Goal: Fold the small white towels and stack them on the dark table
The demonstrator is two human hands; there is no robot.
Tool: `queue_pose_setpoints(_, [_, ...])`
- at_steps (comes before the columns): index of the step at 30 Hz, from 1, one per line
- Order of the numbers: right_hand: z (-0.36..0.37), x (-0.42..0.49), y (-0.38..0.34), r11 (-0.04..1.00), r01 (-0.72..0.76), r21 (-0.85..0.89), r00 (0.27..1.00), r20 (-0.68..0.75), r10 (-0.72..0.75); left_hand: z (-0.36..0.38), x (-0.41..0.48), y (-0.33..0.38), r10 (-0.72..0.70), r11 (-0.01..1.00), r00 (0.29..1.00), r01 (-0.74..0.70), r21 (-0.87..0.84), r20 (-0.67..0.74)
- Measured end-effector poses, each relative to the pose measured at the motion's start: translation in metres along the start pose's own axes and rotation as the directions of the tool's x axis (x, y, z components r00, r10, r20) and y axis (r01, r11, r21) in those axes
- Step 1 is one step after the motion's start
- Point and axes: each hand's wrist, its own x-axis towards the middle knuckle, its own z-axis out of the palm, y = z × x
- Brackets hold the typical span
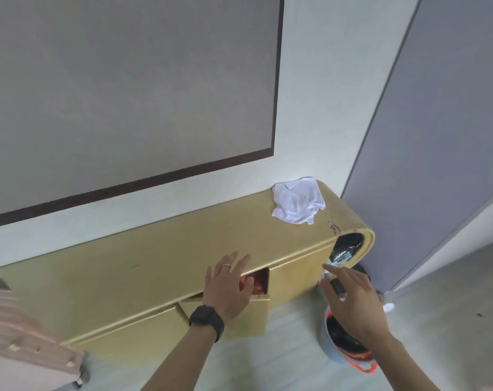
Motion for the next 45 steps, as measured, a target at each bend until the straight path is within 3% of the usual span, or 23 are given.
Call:
queue_pose_setpoints(6, [0.056, 0.096, 0.057, 0.991, -0.129, -0.032, 0.965, 0.226, 0.133, 0.051, 0.101, -0.006, -0.075, 0.997, 0.99, 0.07, 0.043, 0.122])
queue_pose_setpoints(12, [0.11, 0.217, 0.115, 0.956, -0.286, -0.063, 0.85, 0.444, 0.284, 0.083, 0.202, 0.002, -0.23, 0.973, 0.946, 0.222, 0.06, 0.227])
queue_pose_setpoints(17, [0.151, 0.307, 0.134, 0.958, -0.245, -0.151, 0.8, 0.527, 0.288, 0.109, 0.267, 0.003, -0.325, 0.946, 0.903, 0.313, 0.088, 0.28])
queue_pose_setpoints(27, [0.273, 0.422, 0.127, 0.985, -0.174, 0.02, 0.784, 0.608, 0.126, 0.179, 0.361, -0.036, -0.418, 0.908, 0.831, 0.394, 0.142, 0.366])
queue_pose_setpoints(32, [0.315, 0.432, 0.116, 0.977, -0.09, -0.193, 0.753, 0.629, 0.194, 0.199, 0.365, -0.048, -0.468, 0.882, 0.808, 0.456, 0.124, 0.359])
queue_pose_setpoints(38, [0.351, 0.426, 0.111, 0.901, 0.014, -0.434, 0.826, 0.512, 0.234, 0.199, 0.362, -0.047, -0.478, 0.87, 0.789, 0.487, 0.082, 0.385])
queue_pose_setpoints(42, [0.345, 0.428, 0.116, 0.919, 0.058, -0.391, 0.836, 0.522, 0.169, 0.188, 0.365, -0.049, -0.451, 0.881, 0.779, 0.467, 0.077, 0.435])
queue_pose_setpoints(45, [0.319, 0.431, 0.116, 0.959, -0.039, -0.281, 0.874, 0.455, 0.169, 0.179, 0.37, -0.051, -0.43, 0.888, 0.76, 0.453, 0.075, 0.487])
